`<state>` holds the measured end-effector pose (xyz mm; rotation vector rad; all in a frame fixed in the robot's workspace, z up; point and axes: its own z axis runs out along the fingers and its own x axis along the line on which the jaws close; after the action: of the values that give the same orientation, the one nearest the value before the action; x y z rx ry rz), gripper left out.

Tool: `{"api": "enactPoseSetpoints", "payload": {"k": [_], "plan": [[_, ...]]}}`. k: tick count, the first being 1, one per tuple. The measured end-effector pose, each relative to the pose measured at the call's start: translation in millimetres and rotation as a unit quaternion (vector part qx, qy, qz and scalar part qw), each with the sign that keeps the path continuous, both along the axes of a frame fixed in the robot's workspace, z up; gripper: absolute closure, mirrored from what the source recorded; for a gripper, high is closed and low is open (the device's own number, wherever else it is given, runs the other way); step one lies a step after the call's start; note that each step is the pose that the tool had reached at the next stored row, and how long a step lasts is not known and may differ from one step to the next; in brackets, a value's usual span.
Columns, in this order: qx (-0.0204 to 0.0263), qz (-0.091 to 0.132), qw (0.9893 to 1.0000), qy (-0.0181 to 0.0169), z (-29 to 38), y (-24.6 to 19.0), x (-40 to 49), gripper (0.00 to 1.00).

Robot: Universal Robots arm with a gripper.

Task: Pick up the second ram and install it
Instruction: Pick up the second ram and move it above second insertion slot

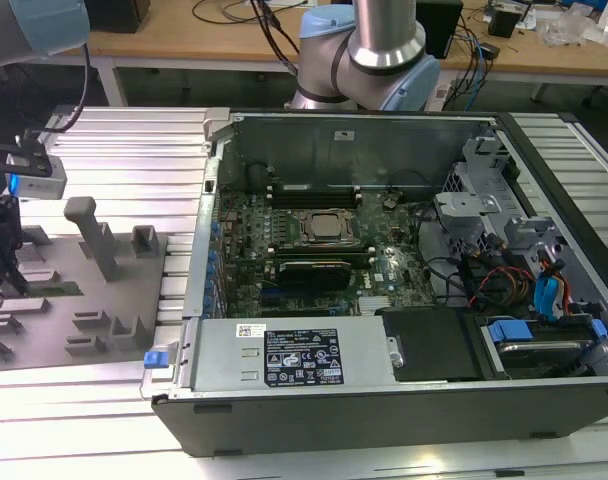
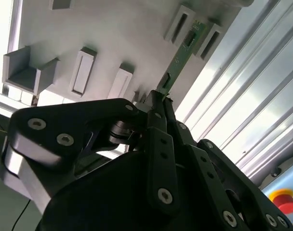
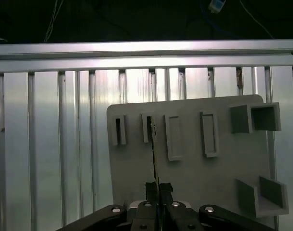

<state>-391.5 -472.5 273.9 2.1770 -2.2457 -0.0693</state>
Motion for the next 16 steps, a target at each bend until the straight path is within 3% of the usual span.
{"api": "enactPoseSetpoints", "payload": {"k": [7,14,16], "plan": [[0.0000,0.000,1.0000,0.0000,23.7,0.0,0.0,0.86],[0.0001,0.000,1.0000,0.0000,35.1,0.0,0.0,0.86],[0.0000,0.000,1.0000,0.0000,44.9,0.0,0.0,0.86]]}}
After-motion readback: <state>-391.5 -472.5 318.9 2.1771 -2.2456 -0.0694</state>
